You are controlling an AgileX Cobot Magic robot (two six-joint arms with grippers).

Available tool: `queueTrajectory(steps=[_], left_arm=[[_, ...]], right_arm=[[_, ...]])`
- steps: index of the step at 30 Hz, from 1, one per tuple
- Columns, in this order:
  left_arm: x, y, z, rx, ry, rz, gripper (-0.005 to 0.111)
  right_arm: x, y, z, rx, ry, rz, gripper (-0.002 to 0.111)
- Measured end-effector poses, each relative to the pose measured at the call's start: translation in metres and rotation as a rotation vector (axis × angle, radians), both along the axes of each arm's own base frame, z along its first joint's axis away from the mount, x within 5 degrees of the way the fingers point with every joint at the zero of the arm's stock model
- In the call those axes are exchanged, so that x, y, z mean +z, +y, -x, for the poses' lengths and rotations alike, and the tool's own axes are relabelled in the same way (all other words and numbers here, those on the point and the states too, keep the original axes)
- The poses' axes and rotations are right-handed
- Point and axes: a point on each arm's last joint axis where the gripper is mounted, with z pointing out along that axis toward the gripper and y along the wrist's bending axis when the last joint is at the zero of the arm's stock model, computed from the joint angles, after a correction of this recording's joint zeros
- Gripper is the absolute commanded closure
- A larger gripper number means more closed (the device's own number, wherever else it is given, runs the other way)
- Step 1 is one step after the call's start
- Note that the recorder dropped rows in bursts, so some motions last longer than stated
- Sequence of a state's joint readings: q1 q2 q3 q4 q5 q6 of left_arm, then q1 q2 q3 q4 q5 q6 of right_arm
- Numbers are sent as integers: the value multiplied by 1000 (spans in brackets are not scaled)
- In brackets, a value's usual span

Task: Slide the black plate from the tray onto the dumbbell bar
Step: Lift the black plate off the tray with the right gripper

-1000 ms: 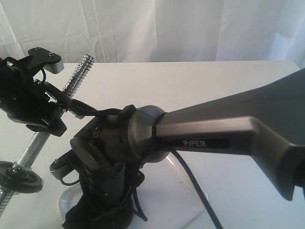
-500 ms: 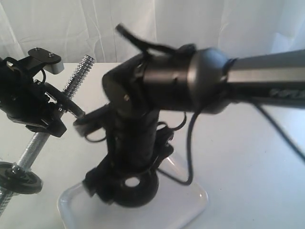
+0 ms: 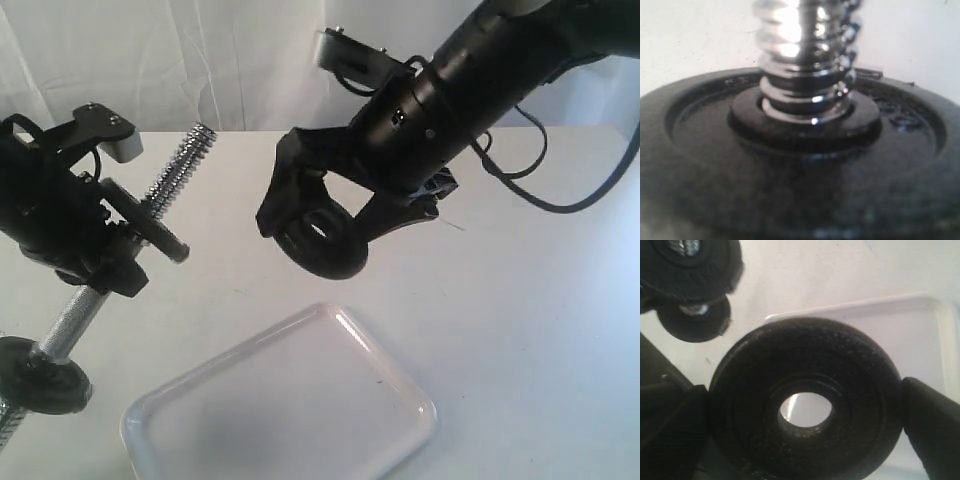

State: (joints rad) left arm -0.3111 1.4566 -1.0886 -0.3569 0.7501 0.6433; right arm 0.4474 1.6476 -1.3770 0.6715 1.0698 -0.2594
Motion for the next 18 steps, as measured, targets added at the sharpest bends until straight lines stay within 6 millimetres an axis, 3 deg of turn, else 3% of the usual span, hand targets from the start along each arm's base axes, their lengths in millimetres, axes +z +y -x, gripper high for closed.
queueTrajectory(steps=[5,9,13,18], left_arm=[[1,-4,5,-66,24,28,107],[0,-3,7,-146,9,7,107],[3,-9,9,-214,-3,67,107],[4,-11,10,-219,4,89,107]], right_arm=[[3,-29,-20,-17,56,-166,108],[20,-54,-39,-77,52,-338,108],[16,-54,-57,-111,68,-401,108],[9,-50,-62,-115,104,-429,108]])
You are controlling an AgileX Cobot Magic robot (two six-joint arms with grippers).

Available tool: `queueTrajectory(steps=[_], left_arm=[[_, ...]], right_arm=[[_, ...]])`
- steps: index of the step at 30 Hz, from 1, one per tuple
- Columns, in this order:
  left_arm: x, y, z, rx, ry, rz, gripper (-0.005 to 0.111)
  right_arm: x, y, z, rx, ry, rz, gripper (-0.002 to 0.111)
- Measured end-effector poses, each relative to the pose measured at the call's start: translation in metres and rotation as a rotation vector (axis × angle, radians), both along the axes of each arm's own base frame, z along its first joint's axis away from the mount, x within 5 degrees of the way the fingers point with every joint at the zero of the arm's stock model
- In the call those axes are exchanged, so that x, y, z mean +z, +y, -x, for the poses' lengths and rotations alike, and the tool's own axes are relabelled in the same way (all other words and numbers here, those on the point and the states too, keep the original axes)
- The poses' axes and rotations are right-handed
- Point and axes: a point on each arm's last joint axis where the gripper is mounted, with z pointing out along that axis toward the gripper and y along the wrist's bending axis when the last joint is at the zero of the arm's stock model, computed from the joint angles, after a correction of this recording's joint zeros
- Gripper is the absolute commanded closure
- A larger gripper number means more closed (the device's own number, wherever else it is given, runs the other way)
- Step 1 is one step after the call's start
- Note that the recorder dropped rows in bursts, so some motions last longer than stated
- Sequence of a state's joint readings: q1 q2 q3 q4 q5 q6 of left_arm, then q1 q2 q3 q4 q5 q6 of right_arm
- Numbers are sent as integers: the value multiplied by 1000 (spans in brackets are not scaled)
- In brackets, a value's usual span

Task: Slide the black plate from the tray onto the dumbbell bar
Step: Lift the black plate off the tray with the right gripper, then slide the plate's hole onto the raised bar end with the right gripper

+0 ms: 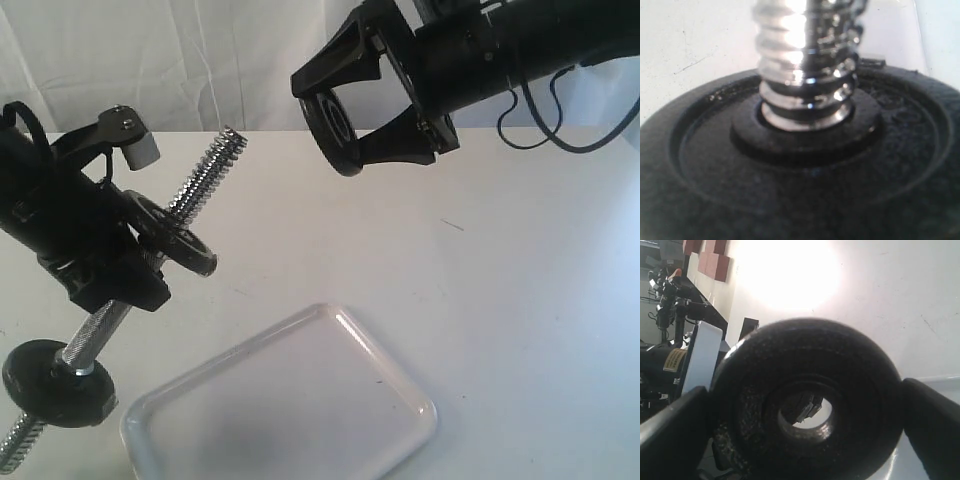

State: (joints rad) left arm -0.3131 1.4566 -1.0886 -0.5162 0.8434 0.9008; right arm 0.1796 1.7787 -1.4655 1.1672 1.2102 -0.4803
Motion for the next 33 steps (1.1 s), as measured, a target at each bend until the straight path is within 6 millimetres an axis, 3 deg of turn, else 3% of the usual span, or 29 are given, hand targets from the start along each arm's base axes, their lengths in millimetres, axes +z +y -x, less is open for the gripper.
queueTrajectory(steps=[12,19,24,33], left_arm=[[-1,1,3,-62,-5,-14,107],[-1,1,4,-87,-4,-17,107],[-1,1,5,-98,-1,-18,107],[-1,1,5,-105,-6,-18,107]], right_arm=[[-1,16,5,42,8,-11,108],[9,32,10,78,-6,-23,108],[18,33,9,58,17,-23,108],[15,38,12,63,35,42,108]])
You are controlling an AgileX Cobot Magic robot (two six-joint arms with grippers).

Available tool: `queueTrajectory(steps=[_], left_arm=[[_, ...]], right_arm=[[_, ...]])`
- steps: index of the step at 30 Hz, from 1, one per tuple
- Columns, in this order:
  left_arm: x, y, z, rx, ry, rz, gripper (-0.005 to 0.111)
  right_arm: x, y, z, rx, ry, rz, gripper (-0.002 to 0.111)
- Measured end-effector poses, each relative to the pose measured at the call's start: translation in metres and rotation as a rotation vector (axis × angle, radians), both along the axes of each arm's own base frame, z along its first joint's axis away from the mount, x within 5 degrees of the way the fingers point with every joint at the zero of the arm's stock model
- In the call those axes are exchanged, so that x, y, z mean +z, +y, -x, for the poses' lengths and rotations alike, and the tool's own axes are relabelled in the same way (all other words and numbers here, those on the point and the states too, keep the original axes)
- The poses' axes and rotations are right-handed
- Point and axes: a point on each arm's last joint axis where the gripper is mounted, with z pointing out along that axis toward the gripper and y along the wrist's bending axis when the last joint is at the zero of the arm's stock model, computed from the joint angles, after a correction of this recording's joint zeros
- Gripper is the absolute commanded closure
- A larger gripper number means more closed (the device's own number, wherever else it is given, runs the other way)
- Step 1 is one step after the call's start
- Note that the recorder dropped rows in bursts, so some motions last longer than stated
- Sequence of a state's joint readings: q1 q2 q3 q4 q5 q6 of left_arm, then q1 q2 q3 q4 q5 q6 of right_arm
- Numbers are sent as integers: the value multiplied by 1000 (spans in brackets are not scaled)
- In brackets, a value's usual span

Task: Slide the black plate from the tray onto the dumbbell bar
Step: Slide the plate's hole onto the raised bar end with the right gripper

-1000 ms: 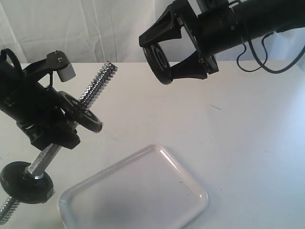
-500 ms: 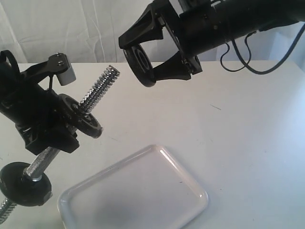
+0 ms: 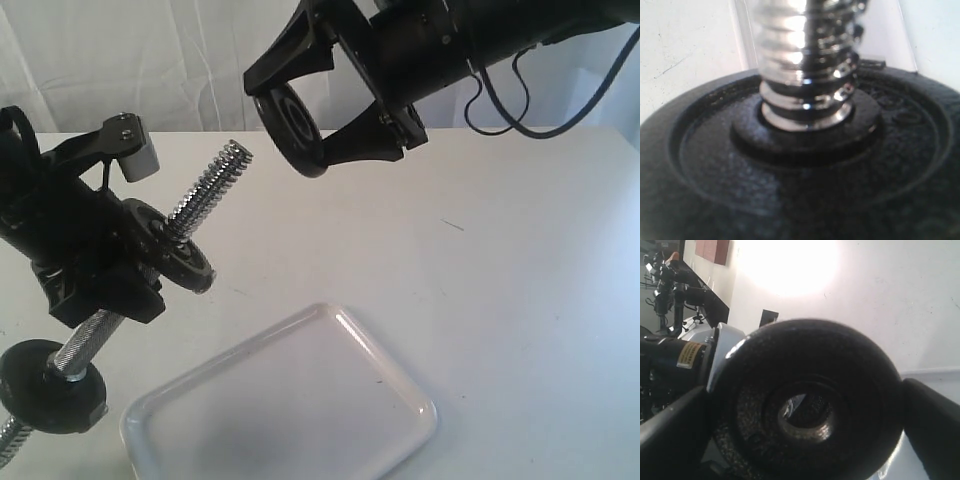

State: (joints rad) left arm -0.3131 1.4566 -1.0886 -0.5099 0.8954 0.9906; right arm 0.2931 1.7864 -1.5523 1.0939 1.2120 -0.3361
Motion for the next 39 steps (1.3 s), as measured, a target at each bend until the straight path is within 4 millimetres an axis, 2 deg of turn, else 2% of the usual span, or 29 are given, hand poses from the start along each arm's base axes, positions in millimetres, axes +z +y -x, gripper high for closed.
queueTrajectory(steps=[7,22,32,39], left_arm=[[0,0,1,-14,-2,-1,107],[0,0,2,-33,11,-4,107],[0,0,2,-38,8,-4,107],[0,0,3,-46,8,1,107]], right_arm=[[-5,17,12,72,4,64,108],[6,18,10,50,-8,49,108],[6,33,19,93,-9,48,108],[6,35,21,101,-11,53,108]])
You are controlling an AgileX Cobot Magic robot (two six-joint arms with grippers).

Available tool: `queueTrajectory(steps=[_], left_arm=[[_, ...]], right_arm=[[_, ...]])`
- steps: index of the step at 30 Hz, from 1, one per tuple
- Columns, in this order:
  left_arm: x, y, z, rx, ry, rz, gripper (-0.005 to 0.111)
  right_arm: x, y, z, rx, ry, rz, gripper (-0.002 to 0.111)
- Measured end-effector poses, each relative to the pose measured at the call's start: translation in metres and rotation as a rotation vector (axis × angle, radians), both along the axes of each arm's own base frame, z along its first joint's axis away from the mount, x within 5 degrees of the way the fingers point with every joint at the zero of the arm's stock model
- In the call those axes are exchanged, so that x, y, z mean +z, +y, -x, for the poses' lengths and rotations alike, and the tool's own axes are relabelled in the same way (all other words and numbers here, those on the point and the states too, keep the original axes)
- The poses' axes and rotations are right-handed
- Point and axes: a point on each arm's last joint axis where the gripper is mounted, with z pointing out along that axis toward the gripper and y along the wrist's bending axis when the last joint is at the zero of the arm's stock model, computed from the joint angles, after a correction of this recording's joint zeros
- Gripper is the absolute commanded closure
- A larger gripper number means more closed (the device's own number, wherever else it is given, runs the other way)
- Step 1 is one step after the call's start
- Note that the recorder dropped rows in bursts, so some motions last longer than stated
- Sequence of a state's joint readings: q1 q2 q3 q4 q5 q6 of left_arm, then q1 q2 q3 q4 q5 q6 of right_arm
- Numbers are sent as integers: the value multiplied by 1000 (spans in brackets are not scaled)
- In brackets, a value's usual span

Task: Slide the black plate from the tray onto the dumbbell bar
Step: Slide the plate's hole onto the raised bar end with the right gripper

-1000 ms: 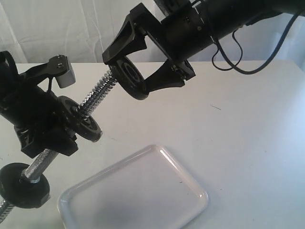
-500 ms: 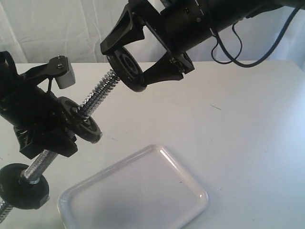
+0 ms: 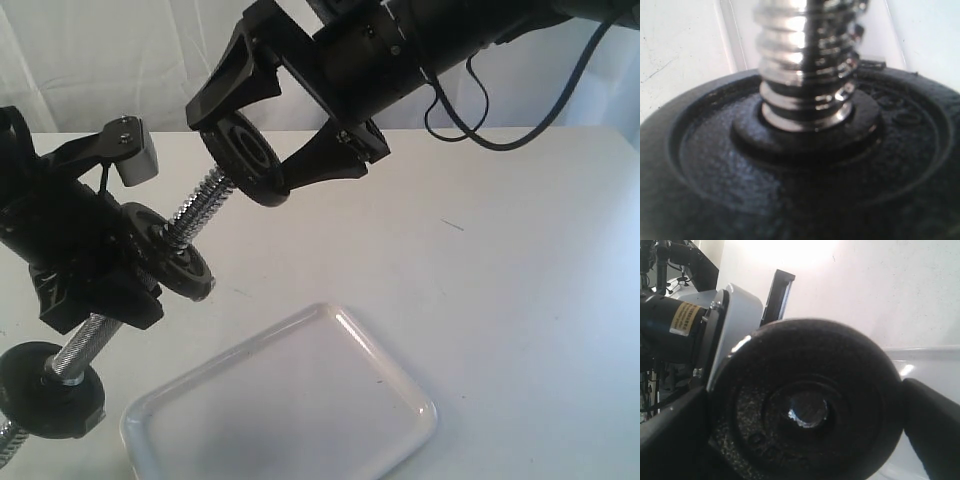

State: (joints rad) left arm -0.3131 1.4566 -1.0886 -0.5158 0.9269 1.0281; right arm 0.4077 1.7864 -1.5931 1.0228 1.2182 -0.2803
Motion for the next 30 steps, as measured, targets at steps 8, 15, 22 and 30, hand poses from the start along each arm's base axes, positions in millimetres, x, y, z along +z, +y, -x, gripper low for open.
queueTrajectory(steps=[8,15,22,30], left_arm=[[0,0,0,-1,0,2,107],[0,0,0,-8,1,-3,107],[0,0,0,-5,-2,-1,107],[0,0,0,-5,-2,-1,107]], right_arm=[[-4,4,0,8,11,5,108],[-24,24,3,60,56,28,108],[-24,25,2,61,55,28,106],[-24,25,2,95,2,22,30]])
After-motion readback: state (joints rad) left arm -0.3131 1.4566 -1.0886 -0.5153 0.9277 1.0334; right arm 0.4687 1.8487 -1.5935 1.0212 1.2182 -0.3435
